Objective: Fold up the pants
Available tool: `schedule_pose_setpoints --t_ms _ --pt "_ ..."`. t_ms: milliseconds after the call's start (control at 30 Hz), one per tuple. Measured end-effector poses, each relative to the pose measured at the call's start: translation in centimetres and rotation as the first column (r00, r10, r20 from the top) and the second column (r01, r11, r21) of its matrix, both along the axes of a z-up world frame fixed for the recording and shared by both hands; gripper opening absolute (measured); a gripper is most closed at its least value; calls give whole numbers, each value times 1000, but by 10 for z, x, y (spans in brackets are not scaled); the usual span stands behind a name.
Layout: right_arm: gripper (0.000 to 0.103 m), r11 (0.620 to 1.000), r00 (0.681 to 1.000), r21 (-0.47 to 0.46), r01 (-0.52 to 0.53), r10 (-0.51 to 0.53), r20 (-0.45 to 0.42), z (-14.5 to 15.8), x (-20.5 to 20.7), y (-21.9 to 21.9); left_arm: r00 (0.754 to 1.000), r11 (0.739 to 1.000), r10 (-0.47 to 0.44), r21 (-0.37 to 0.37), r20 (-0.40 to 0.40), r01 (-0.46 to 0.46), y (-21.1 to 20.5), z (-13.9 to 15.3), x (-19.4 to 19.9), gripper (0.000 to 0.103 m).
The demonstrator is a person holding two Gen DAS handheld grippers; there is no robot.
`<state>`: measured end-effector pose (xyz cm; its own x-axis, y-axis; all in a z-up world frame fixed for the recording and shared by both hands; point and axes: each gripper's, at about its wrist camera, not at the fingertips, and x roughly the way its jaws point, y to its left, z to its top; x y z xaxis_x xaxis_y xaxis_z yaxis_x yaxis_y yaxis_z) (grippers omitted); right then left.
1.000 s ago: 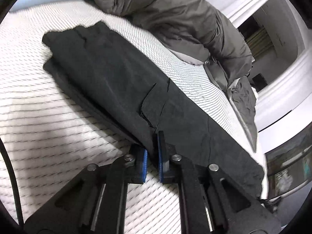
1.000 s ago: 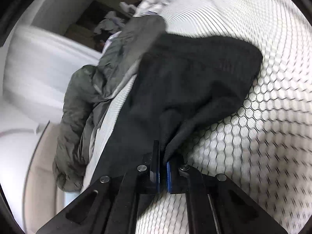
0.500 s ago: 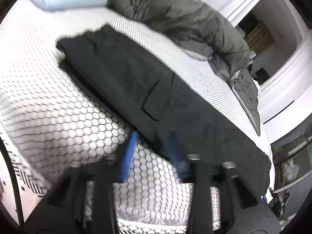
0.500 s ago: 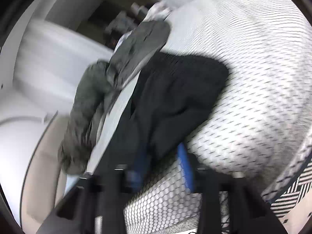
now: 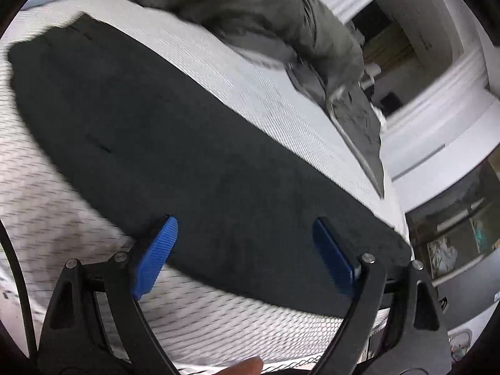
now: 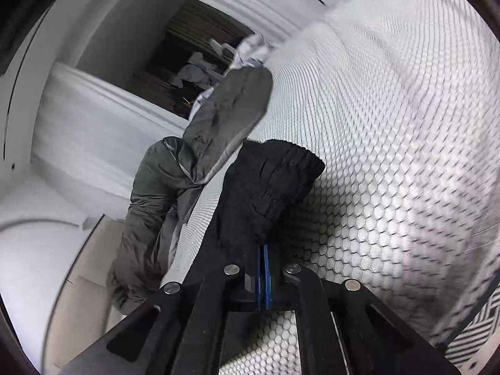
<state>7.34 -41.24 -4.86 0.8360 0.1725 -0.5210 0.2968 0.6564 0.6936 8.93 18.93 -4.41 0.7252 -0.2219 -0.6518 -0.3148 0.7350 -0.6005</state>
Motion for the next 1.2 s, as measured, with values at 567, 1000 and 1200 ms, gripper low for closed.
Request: schedule_pose_setpoints --t_ms 567,1000,1200 --pt "80 885 957 -382 -265 193 -216 54 92 7 973 924 -215 304 -86 231 -89 -18 58 102" --pt "8 657 855 -549 -517 366 -367 27 206 31 969 898 -224 362 -108 248 -84 -26 64 102" --pt "20 670 865 -562 -485 274 -420 21 223 20 972 912 -209 336 -108 233 -73 -26 69 102"
